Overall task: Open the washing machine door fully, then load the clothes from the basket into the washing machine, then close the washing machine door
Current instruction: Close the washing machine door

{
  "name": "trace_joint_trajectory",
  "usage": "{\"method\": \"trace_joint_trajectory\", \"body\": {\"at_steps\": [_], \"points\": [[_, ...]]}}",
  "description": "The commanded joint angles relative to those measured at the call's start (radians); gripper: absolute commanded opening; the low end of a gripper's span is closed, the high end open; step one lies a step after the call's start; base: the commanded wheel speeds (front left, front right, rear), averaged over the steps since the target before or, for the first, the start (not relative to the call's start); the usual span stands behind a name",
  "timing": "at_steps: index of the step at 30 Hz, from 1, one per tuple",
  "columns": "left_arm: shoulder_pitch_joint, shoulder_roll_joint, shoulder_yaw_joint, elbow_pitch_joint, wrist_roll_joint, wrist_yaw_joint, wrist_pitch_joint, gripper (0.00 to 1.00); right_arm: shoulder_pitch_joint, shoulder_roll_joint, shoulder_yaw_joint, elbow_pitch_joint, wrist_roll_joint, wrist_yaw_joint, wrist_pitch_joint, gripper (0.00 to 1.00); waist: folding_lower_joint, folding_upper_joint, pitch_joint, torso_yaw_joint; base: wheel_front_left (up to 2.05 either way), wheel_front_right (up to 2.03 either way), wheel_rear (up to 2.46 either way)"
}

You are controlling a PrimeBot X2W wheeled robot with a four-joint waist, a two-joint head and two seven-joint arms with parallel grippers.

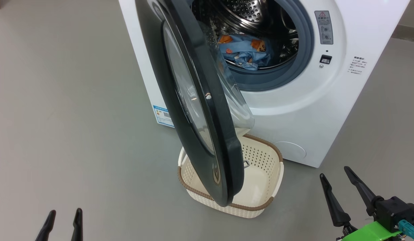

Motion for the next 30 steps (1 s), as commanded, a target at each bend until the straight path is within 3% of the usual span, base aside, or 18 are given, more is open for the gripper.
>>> {"method": "trace_joint_trajectory", "body": {"at_steps": [1, 13, 14, 15, 17, 30], "points": [[-0.013, 0.012, 0.037, -0.018, 0.005, -0.002, -0.01, 1.0, -0.035, -0.016, 0.023, -0.019, 0.006, 0.004, -0.008, 1.0, 0.0, 0.0, -0.001, 0.006, 0.0, 0.0, 0.0], [-0.012, 0.007, 0.028, -0.015, 0.007, -0.002, -0.01, 1.0, -0.034, -0.013, 0.026, -0.017, 0.007, 0.004, -0.008, 1.0, 0.0, 0.0, -0.005, 0.029, 0.0, 0.0, 0.0], [-0.013, 0.007, 0.027, -0.015, 0.007, -0.002, -0.01, 1.0, -0.035, -0.012, 0.026, -0.017, 0.008, 0.004, -0.008, 0.82, 0.0, 0.0, -0.004, 0.031, 0.0, 0.0, 0.0], [-0.014, 0.006, 0.026, -0.015, 0.007, -0.002, -0.01, 1.0, -0.037, -0.011, 0.025, -0.018, 0.011, 0.004, -0.008, 0.48, 0.0, 0.0, -0.004, 0.032, 0.0, 0.0, 0.0], [-0.014, 0.004, 0.024, -0.016, 0.007, -0.002, -0.01, 1.0, -0.041, -0.008, 0.022, -0.019, 0.015, 0.004, -0.008, 0.0, 0.0, 0.0, -0.004, 0.035, 0.0, 0.0, 0.0], [-0.034, -0.006, 0.009, -0.017, 0.006, -0.002, -0.01, 1.0, -0.19, 0.014, 0.053, -0.135, 0.027, 0.004, -0.008, 0.0, 0.0, 0.0, -0.006, 0.016, 0.0, 0.0, 0.0]]}}
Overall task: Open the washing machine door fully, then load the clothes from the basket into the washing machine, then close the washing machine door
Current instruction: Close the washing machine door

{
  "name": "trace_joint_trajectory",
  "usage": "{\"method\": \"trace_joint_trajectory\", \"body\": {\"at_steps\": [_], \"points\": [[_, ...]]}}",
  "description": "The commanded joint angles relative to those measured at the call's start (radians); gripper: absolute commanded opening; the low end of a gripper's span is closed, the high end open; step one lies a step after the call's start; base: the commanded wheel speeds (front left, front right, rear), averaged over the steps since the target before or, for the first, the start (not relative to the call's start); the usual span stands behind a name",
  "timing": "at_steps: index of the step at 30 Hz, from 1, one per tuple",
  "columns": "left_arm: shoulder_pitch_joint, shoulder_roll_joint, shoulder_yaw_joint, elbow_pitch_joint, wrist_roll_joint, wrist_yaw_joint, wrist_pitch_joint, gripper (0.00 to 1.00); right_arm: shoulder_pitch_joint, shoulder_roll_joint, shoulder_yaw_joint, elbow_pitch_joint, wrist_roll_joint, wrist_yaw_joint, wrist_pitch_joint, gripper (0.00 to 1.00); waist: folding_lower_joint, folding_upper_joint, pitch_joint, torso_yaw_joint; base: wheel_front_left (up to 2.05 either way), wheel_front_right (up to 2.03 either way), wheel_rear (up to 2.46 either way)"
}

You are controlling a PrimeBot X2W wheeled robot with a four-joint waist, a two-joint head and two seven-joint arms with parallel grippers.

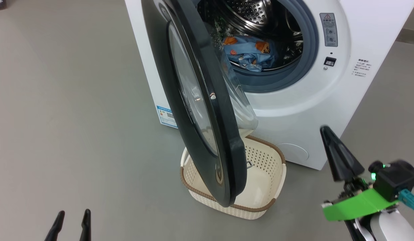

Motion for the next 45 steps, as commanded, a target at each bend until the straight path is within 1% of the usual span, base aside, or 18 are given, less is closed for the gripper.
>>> {"method": "trace_joint_trajectory", "body": {"at_steps": [1, 6, 10, 11, 12, 16, 20, 27, 31, 40, 45], "points": [[-0.039, 0.013, 0.032, -0.019, 0.006, -0.002, -0.01, 1.0, -0.054, -0.006, 0.03, -0.047, 0.017, 0.004, -0.008, 0.0, 0.0, 0.0, -0.002, -0.002, 0.0, 0.0, 0.0], [-0.046, 0.015, 0.025, -0.02, 0.007, -0.002, -0.01, 1.0, -0.13, 0.014, 0.083, -0.143, 0.014, 0.004, -0.008, 0.0, 0.0, 0.0, -0.012, -0.002, 0.0, 0.0, 0.0], [-0.05, 0.02, 0.019, -0.019, 0.004, -0.002, -0.01, 1.0, -0.17, 0.035, 0.148, -0.213, 0.016, 0.004, -0.008, 0.0, 0.0, 0.0, -0.019, 0.004, 0.0, 0.0, 0.0], [-0.05, 0.021, 0.018, -0.019, 0.003, -0.002, -0.01, 1.0, -0.177, 0.039, 0.171, -0.228, 0.016, 0.004, -0.008, 0.0, 0.0, 0.0, -0.02, 0.005, 0.0, 0.0, 0.0], [-0.05, 0.021, 0.018, -0.019, 0.003, -0.002, -0.01, 1.0, -0.177, 0.039, 0.171, -0.228, 0.016, 0.004, -0.008, 0.0, 0.0, 0.0, -0.02, 0.005, 0.0, 0.0, 0.0], [-0.047, 0.019, 0.018, -0.019, 0.004, -0.002, -0.01, 1.0, -0.188, 0.062, 0.27, -0.274, 0.029, 0.004, -0.008, 0.0, 0.0, 0.0, -0.023, 0.011, 0.0, 0.0, 0.0], [-0.046, 0.016, 0.019, -0.018, 0.004, -0.002, -0.01, 1.0, -0.182, 0.079, 0.37, -0.283, 0.043, 0.004, -0.008, 0.0, 0.0, 0.0, -0.023, 0.015, 0.0, 0.0, 0.0], [-0.048, 0.008, 0.022, -0.016, 0.001, -0.002, -0.01, 1.0, -0.14, 0.082, 0.483, -0.206, 0.086, 0.004, -0.008, 0.0, 0.0, 0.0, -0.018, 0.013, 0.0, 0.0, 0.0], [-0.049, 0.003, 0.021, -0.014, 0.001, -0.002, -0.01, 1.0, -0.117, 0.068, 0.547, -0.136, 0.106, 0.004, -0.008, 0.0, 0.0, 0.0, -0.014, 0.01, 0.0, 0.0, 0.0], [-0.058, -0.006, 0.014, -0.003, -0.004, -0.002, -0.01, 1.0, -0.1, 0.057, 0.611, 0.021, 0.147, 0.004, -0.008, 0.0, 0.0, 0.0, -0.004, 0.007, 0.0, 0.0, 0.0], [-0.061, -0.009, 0.006, 0.002, -0.005, -0.002, -0.01, 1.0, -0.127, 0.068, 0.619, 0.089, 0.162, 0.004, -0.008, 0.0, 0.0, 0.0, -0.003, 0.006, 0.0, 0.0, 0.0]]}}
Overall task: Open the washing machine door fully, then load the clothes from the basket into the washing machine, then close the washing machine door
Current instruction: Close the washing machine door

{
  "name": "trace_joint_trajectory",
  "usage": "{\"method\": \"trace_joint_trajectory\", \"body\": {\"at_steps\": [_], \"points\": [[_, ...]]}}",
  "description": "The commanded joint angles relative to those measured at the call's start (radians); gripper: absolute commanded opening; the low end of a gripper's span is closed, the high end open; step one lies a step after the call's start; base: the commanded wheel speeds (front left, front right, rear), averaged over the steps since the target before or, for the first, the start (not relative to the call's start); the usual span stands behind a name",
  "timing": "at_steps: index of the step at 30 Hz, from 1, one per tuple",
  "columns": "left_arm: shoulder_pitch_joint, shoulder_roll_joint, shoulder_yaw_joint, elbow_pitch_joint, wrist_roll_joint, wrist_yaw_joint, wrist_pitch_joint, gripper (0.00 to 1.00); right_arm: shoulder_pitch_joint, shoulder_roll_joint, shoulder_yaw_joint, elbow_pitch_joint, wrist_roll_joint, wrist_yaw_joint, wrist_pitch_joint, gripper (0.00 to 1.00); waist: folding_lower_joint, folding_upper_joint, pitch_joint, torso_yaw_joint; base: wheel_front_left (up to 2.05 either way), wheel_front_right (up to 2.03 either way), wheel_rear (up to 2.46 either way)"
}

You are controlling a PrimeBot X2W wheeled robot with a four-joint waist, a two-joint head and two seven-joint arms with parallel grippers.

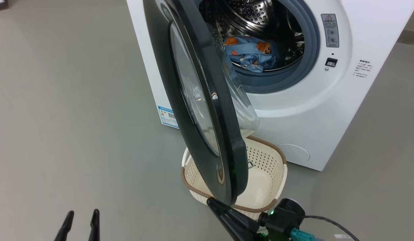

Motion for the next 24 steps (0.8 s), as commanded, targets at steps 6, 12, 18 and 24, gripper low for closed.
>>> {"method": "trace_joint_trajectory", "body": {"at_steps": [6, 12, 18, 24], "points": [[-0.053, 0.014, 0.024, -0.013, -0.005, -0.002, -0.01, 1.0, -0.048, 0.032, -0.013, 0.022, 0.008, 0.004, -0.005, 0.0, 0.0, 0.0, -0.003, 0.008, 0.0, 0.0, 0.0], [-0.056, 0.012, 0.019, -0.013, -0.006, -0.002, -0.01, 1.0, -0.051, 0.045, -0.041, 0.04, -0.003, 0.004, -0.005, 0.0, 0.0, 0.0, 0.0, 0.017, 0.0, 0.0, 0.0], [-0.059, 0.009, 0.018, -0.016, -0.007, -0.002, -0.01, 1.0, -0.059, 0.052, -0.07, 0.056, -0.011, 0.004, -0.005, 0.0, 0.0, 0.0, 0.008, 0.023, 0.0, 0.0, 0.0], [-0.064, 0.007, 0.02, -0.021, -0.01, -0.002, -0.01, 1.0, -0.071, 0.049, -0.1, 0.068, -0.023, 0.004, -0.005, 0.0, 0.0, 0.0, 0.021, 0.024, 0.0, 0.0, 0.0]]}}
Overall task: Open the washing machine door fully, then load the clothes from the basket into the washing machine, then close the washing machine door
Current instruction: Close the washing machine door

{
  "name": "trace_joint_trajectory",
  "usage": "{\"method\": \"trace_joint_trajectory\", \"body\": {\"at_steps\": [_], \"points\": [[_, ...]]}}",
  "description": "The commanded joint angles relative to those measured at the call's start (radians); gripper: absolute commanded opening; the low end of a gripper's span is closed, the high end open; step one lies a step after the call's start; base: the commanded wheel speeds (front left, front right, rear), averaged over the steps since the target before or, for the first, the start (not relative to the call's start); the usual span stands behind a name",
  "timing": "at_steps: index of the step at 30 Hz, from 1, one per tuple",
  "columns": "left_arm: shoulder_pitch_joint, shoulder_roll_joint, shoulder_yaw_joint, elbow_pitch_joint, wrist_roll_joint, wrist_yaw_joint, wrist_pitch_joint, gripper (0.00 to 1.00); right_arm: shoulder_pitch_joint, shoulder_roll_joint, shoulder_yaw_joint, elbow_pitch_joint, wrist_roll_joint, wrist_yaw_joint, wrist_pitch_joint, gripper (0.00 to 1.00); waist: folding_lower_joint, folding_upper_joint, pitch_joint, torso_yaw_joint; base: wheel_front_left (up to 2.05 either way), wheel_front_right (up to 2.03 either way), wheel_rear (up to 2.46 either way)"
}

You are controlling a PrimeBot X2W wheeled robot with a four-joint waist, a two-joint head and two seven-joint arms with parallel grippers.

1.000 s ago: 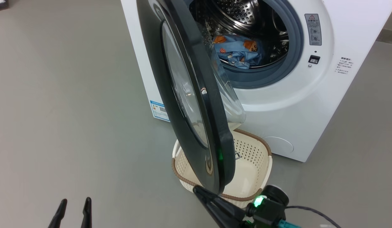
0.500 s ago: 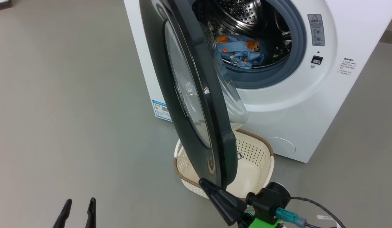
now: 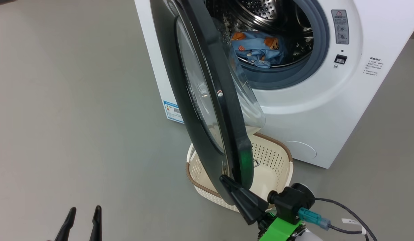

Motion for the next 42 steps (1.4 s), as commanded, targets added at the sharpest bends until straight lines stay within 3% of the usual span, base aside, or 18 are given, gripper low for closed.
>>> {"method": "trace_joint_trajectory", "body": {"at_steps": [1, 14, 42], "points": [[-0.051, 0.013, 0.033, -0.025, -0.004, -0.002, -0.01, 1.0, -0.036, 0.008, -0.001, -0.018, -0.015, 0.004, -0.005, 0.0, 0.0, -0.0001, 0.006, -0.001, 0.0, 0.0, 0.0], [-0.086, -0.016, 0.03, -0.044, 0.003, -0.002, -0.01, 1.0, -0.095, -0.027, -0.105, -0.009, -0.035, 0.004, -0.005, 0.0, 0.0, -0.0001, 0.073, -0.011, 0.0, 0.0, 0.0], [-0.261, -0.091, -0.055, -0.062, -0.015, -0.002, -0.01, 1.0, -0.365, -0.197, -0.357, 0.063, -0.047, 0.004, -0.005, 0.0, 0.0, -0.0001, 0.28, 0.036, 0.0, 0.0, 0.0]]}}
